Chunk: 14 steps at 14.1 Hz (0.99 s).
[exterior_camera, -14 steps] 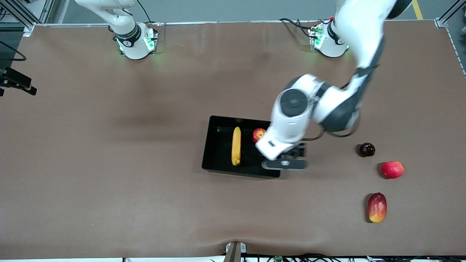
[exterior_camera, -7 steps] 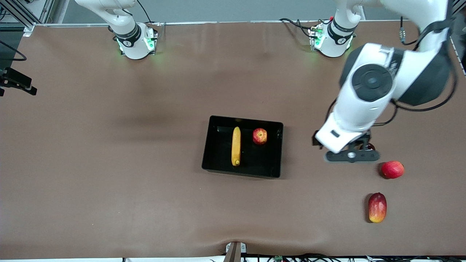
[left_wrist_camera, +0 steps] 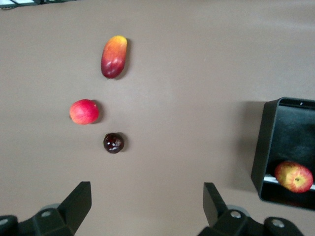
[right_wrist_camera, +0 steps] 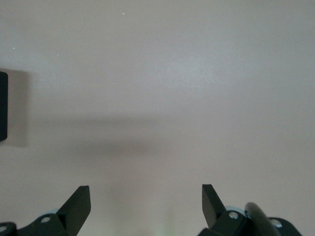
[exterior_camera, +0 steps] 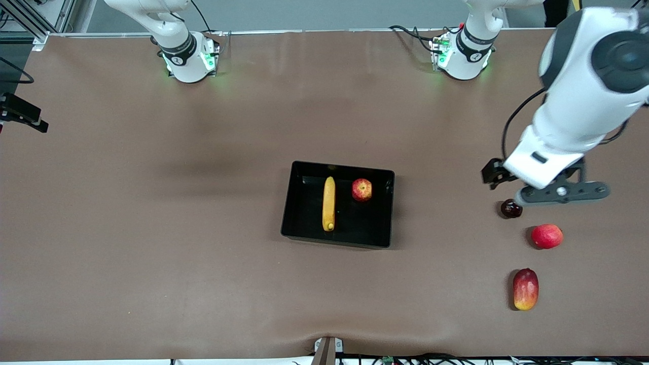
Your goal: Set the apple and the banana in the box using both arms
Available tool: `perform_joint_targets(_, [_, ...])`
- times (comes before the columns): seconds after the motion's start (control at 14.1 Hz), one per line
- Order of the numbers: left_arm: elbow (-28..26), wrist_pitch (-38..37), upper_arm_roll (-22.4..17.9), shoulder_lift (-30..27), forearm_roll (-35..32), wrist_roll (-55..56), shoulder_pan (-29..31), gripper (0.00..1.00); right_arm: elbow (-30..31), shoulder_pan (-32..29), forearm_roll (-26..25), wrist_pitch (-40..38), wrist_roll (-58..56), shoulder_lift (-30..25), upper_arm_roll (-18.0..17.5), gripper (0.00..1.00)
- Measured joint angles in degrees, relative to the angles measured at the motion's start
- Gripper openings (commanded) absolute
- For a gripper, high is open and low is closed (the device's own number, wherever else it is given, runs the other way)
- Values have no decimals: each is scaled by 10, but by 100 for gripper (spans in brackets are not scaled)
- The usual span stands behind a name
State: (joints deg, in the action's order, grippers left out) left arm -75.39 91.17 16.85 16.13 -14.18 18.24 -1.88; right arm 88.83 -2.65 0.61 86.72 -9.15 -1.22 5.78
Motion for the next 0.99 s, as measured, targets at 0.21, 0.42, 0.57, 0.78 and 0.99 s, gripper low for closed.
perform_joint_targets(0.21, [-8,-9,0,-23,13,-7,10,100,-4,0,0,0,0,0,0,100])
perform_joint_targets(0.42, [-37,-13,-11,-61,35,-15,10,100,-8,0,0,0,0,0,0,100])
perform_joint_targets(0.57, [-63,-13,-36,-91,57,-41,10,100,-8,0,0,0,0,0,-1,100])
perform_joint_targets(0.78, [-101,-13,-80,-132,84,-76,10,100,-9,0,0,0,0,0,-1,100])
perform_joint_targets(0.99, [-136,-13,-111,-170,93,-119,9,100,-9,0,0,0,0,0,-1,100])
